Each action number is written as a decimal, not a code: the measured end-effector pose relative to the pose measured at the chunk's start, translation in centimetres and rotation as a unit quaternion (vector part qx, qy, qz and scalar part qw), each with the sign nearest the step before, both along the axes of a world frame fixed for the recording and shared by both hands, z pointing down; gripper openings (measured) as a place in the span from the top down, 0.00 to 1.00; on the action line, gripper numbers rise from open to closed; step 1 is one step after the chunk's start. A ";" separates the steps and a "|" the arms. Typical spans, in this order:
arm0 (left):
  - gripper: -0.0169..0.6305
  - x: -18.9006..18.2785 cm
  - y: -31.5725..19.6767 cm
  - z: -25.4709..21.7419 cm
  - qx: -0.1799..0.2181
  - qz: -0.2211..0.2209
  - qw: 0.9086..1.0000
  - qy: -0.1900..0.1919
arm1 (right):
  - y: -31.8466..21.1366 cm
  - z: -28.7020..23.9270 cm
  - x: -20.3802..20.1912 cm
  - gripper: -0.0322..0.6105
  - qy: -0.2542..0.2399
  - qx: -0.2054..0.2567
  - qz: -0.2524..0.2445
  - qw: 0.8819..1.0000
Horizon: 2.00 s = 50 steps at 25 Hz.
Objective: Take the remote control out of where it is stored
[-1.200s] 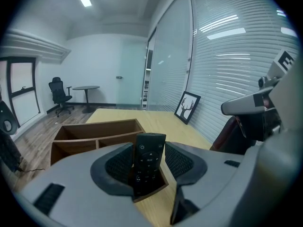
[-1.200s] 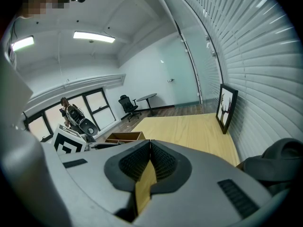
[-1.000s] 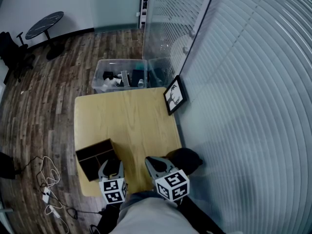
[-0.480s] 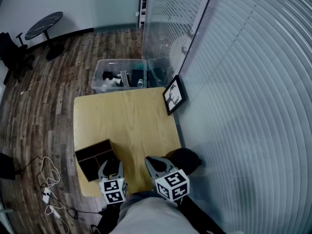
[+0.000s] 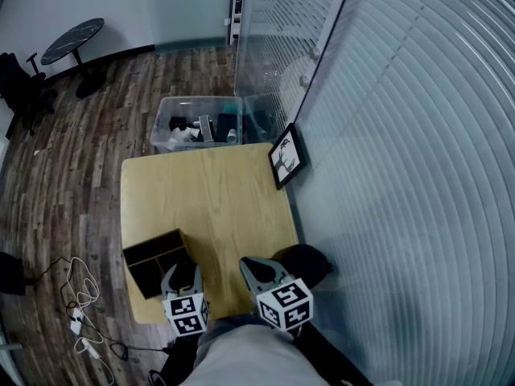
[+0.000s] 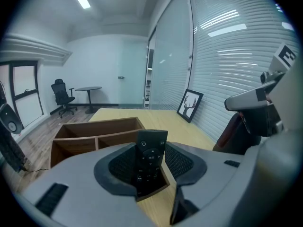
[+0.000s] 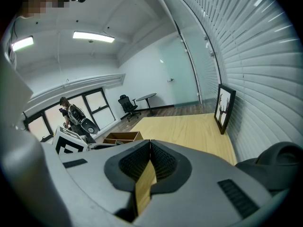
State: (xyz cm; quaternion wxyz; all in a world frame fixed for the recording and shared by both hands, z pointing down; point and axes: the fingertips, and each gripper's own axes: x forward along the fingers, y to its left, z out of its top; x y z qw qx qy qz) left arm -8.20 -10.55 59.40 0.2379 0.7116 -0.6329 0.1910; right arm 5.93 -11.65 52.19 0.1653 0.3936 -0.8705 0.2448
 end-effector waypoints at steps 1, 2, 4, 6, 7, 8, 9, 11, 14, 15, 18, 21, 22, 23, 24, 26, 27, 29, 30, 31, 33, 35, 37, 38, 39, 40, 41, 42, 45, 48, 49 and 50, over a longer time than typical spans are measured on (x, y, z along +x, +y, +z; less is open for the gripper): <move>0.68 0.0 0.0 0.1 -0.001 0.000 1.000 0.000 | 0.0 0.1 0.0 0.94 -0.001 0.000 0.000 1.000; 0.68 0.1 0.0 0.2 -0.002 0.000 1.000 0.001 | -0.1 0.1 0.0 0.94 -0.001 0.001 0.000 1.000; 0.68 0.1 0.0 0.2 -0.004 0.001 1.000 0.002 | -0.1 0.0 0.0 0.94 -0.002 0.002 -0.001 1.000; 0.68 0.1 0.2 0.1 -0.005 0.002 1.000 0.003 | 0.1 0.0 -0.1 0.94 -0.002 0.002 -0.001 1.000; 0.68 0.0 0.3 0.1 -0.005 0.002 1.000 0.003 | 0.1 0.0 -0.2 0.94 -0.002 0.003 -0.001 1.000; 0.68 0.0 0.4 0.1 -0.006 0.002 1.000 0.003 | 0.2 0.0 -0.2 0.94 -0.002 0.003 -0.001 1.000; 0.68 0.0 0.4 0.0 -0.007 0.002 1.000 0.003 | 0.2 -0.1 -0.2 0.94 -0.002 0.003 -0.001 1.000; 0.68 0.0 0.4 -0.1 -0.008 0.002 1.000 0.003 | 0.1 -0.1 -0.1 0.94 -0.002 0.002 -0.001 1.000; 0.68 0.1 0.5 -0.3 -0.010 0.003 1.000 0.006 | 0.2 -0.3 -0.2 0.94 -0.001 0.001 -0.001 1.000; 0.68 0.2 0.5 -0.3 -0.010 0.003 1.000 0.008 | 0.2 -0.3 -0.2 0.94 -0.001 0.001 -0.002 1.000; 0.68 0.3 0.6 -0.1 -0.012 0.004 1.000 0.010 | 0.1 -0.1 -0.3 0.94 -0.002 0.002 -0.003 1.000; 0.68 0.4 0.6 -0.1 -0.013 0.004 1.000 0.010 | 0.2 0.0 -0.2 0.94 -0.001 0.000 -0.004 1.000; 0.68 0.4 0.6 -0.1 -0.013 0.004 1.000 0.011 | 0.2 0.1 -0.2 0.94 -0.001 0.000 -0.004 1.000; 0.68 0.4 0.7 -0.1 -0.013 0.004 1.000 0.011 | 0.2 0.1 -0.2 0.94 -0.001 0.001 -0.004 1.000; 0.68 0.3 0.8 -0.1 -0.012 0.004 1.000 0.011 | 0.3 0.1 -0.3 0.94 -0.001 0.001 -0.004 1.000; 0.68 0.3 0.8 -0.1 -0.012 0.004 1.000 0.011 | 0.3 0.2 -0.3 0.94 -0.002 0.001 -0.005 1.000; 0.68 0.3 0.8 -0.1 -0.011 0.004 1.000 0.010 | 0.3 0.2 -0.3 0.94 -0.002 0.001 -0.005 1.000; 0.68 0.2 0.9 -0.2 -0.010 0.004 1.000 0.009 | 0.4 0.4 -0.3 0.94 -0.001 0.000 -0.005 1.000; 0.68 0.1 0.9 -0.3 -0.010 0.004 1.000 0.009 | 0.5 0.4 -0.3 0.94 0.000 0.000 -0.004 1.000; 0.68 0.1 1.0 -0.3 -0.010 0.004 1.000 0.009 | 0.5 0.4 -0.3 0.94 0.000 -0.001 -0.004 1.000; 0.68 0.0 1.0 -0.6 -0.010 0.004 1.000 0.009 | 0.6 0.4 -0.3 0.94 0.000 -0.002 -0.004 1.000; 0.68 0.0 0.9 -0.7 -0.010 0.003 1.000 0.009 | 0.5 0.4 -0.3 0.94 0.000 -0.002 -0.004 1.000; 0.68 0.0 0.9 -0.9 -0.008 0.003 1.000 0.010 | 0.5 0.4 -0.4 0.94 0.000 -0.002 -0.004 1.000; 0.68 -0.1 1.0 -1.0 -0.007 0.003 1.000 0.010 | 0.6 0.3 -0.4 0.94 0.000 -0.002 -0.004 1.000; 0.68 -0.1 1.0 -1.1 -0.007 0.003 1.000 0.011 | 0.7 0.3 -0.5 0.94 -0.001 -0.002 -0.005 1.000; 0.68 -0.2 1.1 -1.2 -0.006 0.002 1.000 0.011 | 0.7 0.4 -0.6 0.94 0.000 -0.002 -0.006 1.000; 0.68 -0.2 1.1 -1.3 -0.004 0.002 1.000 0.011 | 0.8 0.4 -0.7 0.94 0.000 -0.001 -0.006 1.000; 0.68 -0.2 1.1 -1.4 -0.003 0.001 1.000 0.011 | 0.8 0.4 -0.7 0.94 -0.001 -0.001 -0.006 1.000; 0.68 -0.3 1.2 -1.7 -0.001 0.001 1.000 0.011 | 0.8 0.3 -0.9 0.94 -0.003 0.001 -0.006 1.000; 0.68 -0.3 1.2 -1.9 0.000 0.001 1.000 0.008 | 0.9 0.4 -0.8 0.94 -0.002 -0.001 -0.007 1.000; 0.68 -0.3 1.2 -2.0 0.001 0.001 1.000 0.008 | 0.9 0.4 -0.7 0.94 -0.002 -0.001 -0.007 1.000; 0.68 -0.3 1.3 -2.1 0.002 0.000 1.000 0.009 | 1.0 0.5 -0.7 0.94 -0.002 -0.001 -0.007 1.000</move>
